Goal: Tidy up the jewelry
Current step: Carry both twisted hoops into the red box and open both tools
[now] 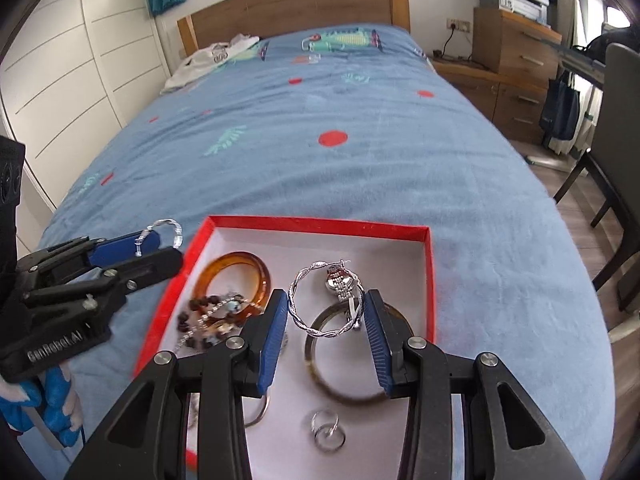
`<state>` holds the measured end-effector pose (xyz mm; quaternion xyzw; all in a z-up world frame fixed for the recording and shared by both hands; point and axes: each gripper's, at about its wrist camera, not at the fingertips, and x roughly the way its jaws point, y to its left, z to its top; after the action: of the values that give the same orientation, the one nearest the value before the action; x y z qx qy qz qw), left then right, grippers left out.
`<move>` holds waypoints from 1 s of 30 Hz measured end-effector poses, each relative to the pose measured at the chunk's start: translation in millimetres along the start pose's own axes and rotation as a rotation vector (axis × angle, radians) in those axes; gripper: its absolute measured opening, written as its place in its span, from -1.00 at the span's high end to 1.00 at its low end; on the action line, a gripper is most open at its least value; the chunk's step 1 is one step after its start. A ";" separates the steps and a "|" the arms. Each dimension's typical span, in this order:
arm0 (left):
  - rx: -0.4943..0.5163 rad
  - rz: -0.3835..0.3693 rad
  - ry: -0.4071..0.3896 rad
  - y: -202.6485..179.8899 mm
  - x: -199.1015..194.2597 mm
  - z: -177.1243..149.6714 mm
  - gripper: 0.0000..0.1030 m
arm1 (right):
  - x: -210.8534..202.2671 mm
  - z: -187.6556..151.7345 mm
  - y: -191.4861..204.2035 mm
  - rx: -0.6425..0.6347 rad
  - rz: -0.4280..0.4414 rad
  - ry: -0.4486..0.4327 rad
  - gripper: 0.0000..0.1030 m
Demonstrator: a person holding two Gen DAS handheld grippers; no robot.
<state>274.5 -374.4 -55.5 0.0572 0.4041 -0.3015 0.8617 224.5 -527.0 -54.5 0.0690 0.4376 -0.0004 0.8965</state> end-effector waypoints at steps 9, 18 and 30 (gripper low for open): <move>0.018 0.017 0.068 1.2 52.6 2.4 0.26 | 41.8 13.3 -8.0 -0.028 0.007 0.077 0.23; -0.002 0.010 0.073 8.4 61.2 -2.9 0.26 | 62.6 11.7 -10.9 -0.055 -0.005 0.175 0.23; 0.011 0.015 0.084 7.9 58.5 -2.9 0.24 | 60.0 13.0 -8.3 -0.065 -0.018 0.176 0.10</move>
<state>305.8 -394.6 -101.4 0.0776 0.4379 -0.2947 0.8458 271.2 -533.3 -94.7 0.0356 0.5150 0.0119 0.8563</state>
